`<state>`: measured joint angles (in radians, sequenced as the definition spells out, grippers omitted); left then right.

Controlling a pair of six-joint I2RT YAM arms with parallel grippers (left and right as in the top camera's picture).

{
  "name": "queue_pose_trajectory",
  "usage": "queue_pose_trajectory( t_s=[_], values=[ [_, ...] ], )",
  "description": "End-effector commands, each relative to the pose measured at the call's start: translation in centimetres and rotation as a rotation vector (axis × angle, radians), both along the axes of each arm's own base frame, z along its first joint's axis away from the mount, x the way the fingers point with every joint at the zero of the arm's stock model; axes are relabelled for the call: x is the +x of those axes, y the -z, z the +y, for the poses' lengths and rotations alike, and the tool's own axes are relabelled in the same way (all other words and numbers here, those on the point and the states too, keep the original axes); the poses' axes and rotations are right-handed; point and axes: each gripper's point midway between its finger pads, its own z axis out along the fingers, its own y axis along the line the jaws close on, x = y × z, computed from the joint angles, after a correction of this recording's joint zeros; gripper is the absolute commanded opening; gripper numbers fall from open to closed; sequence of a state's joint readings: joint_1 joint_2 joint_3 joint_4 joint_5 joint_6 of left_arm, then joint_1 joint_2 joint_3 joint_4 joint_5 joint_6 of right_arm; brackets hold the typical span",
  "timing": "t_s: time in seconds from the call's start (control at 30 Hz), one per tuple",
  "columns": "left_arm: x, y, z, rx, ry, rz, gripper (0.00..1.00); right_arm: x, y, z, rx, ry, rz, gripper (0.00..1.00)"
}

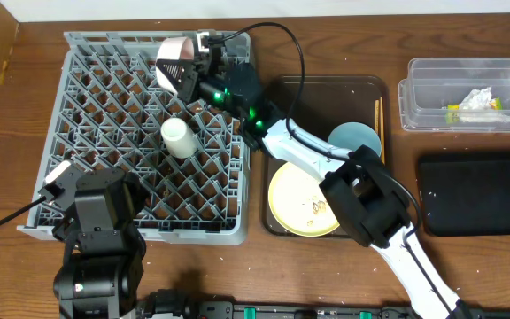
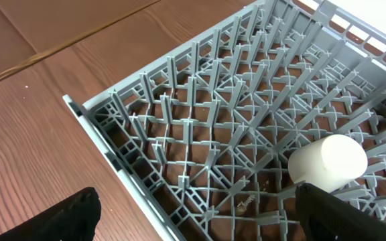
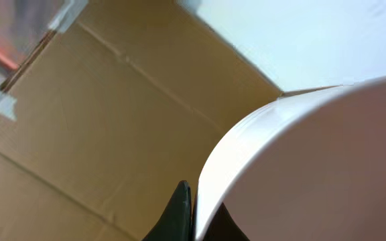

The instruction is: Sort waste into correct bins and load items into the dishwasher

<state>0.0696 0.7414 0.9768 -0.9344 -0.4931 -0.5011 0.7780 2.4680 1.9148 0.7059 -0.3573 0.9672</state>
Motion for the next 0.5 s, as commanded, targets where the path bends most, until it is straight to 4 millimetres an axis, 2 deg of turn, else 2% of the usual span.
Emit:
queue_pose_trajectory(
  t_s=[0.0,0.07,0.13,0.33,0.47],
  values=[
    [0.0,-0.7,0.1,-0.001,-0.012,-0.023,0.94,0.7,2.3,0.4,-0.058,0.03,0.011,0.01],
    [0.0,-0.7,0.1,-0.001,-0.012,-0.023,0.94,0.6,2.7,0.6,-0.081,0.016,0.032,0.01],
    [0.0,-0.7,0.1,-0.001,-0.012,-0.023,0.94,0.0,1.7,1.1,-0.09,-0.029,-0.015,0.01],
    [0.0,-0.7,0.1,-0.001,-0.012,-0.023,0.94,0.4,-1.8,1.6,-0.246,-0.074,-0.093,0.01],
    [0.0,-0.7,0.1,-0.001,-0.012,-0.023,0.94,-0.1,-5.4,1.2,-0.366,-0.08,-0.207,0.01]
  ],
)
